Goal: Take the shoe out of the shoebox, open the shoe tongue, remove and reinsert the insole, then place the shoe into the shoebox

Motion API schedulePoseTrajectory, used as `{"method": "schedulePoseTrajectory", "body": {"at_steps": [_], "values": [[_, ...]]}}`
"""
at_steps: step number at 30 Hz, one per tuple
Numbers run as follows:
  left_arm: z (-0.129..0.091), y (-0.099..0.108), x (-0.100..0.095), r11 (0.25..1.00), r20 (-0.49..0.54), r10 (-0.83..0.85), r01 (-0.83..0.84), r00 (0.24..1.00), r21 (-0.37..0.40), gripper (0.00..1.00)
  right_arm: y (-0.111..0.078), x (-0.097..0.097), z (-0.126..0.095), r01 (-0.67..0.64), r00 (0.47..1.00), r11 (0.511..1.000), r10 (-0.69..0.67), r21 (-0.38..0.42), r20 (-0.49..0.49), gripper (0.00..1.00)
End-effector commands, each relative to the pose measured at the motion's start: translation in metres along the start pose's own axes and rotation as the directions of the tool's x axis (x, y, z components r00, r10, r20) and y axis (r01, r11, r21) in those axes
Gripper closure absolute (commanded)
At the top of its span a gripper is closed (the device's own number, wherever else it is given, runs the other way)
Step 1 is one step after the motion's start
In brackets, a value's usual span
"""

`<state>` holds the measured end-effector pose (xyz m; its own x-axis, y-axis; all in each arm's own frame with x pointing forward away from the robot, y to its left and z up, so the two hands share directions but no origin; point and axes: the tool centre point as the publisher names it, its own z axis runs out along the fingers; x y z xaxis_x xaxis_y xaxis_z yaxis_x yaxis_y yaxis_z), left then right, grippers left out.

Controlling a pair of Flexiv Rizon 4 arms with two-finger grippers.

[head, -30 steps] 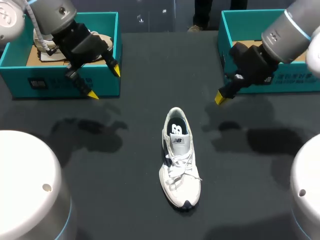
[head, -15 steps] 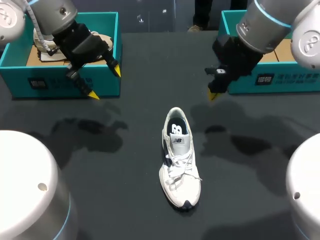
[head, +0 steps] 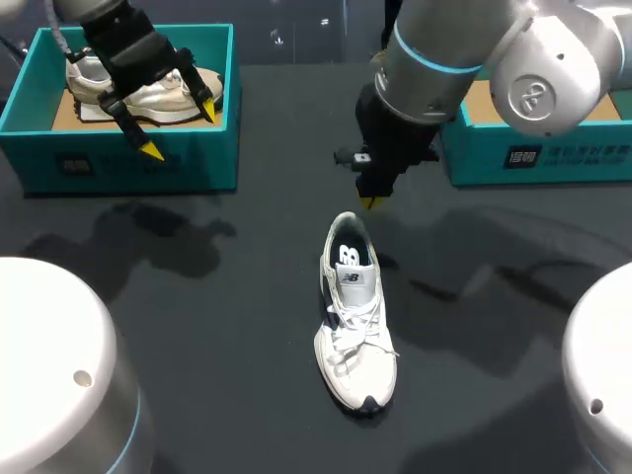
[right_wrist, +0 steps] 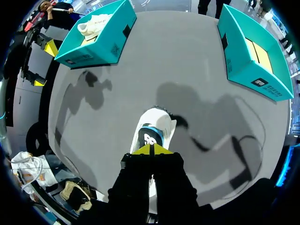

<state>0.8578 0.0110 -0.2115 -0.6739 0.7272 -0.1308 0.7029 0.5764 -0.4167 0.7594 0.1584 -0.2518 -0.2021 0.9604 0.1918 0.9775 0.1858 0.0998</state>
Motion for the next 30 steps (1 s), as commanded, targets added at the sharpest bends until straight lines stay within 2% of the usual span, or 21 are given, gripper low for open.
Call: {"method": "schedulePoseTrajectory", "body": {"at_steps": [1, 5, 7, 12, 13, 27, 30], "values": [[0.0, 0.001, -0.003, 1.0, -0.018, 0.0, 0.0, 1.0, -0.001, 0.0, 0.002, 0.003, 0.001, -0.001, 0.999, 1.0, 0.001, 0.003, 0.035, 1.0], [0.0, 0.001, -0.003, 1.0, -0.018, 0.0, 0.0, 1.0, -0.001, 0.0, 0.002, 0.003, 0.001, -0.001, 0.999, 1.0, 0.001, 0.003, 0.035, 1.0], [0.0, 0.001, -0.003, 1.0, -0.018, 0.0, 0.0, 1.0, -0.001, 0.0, 0.005, 0.008, 0.015, -0.027, 0.994, 0.999, 0.023, 0.044, 0.103, 1.0], [0.0, 0.001, -0.003, 1.0, -0.018, 0.0, 0.0, 1.0, -0.001, 0.0, -0.002, 0.015, 0.043, -0.052, 0.985, 0.996, 0.04, 0.069, 0.168, 1.0], [0.0, 0.001, -0.003, 1.0, -0.018, 0.0, 0.0, 1.0, -0.001, 0.0, -0.005, 0.017, 0.048, -0.074, 0.973, 0.993, 0.052, 0.089, 0.225, 1.0], [0.0, 0.001, -0.003, 1.0, -0.018, 0.0, 0.0, 1.0, -0.001, 0.0, -0.006, 0.018, 0.05, -0.071, 0.972, 0.994, 0.05, 0.084, 0.229, 1.0], [0.0, 0.001, -0.003, 1.0, -0.018, 0.0, 0.0, 1.0, -0.001, 0.0, -0.008, 0.014, 0.061, -0.095, 0.966, 0.992, 0.073, 0.079, 0.249, 1.0]]}}
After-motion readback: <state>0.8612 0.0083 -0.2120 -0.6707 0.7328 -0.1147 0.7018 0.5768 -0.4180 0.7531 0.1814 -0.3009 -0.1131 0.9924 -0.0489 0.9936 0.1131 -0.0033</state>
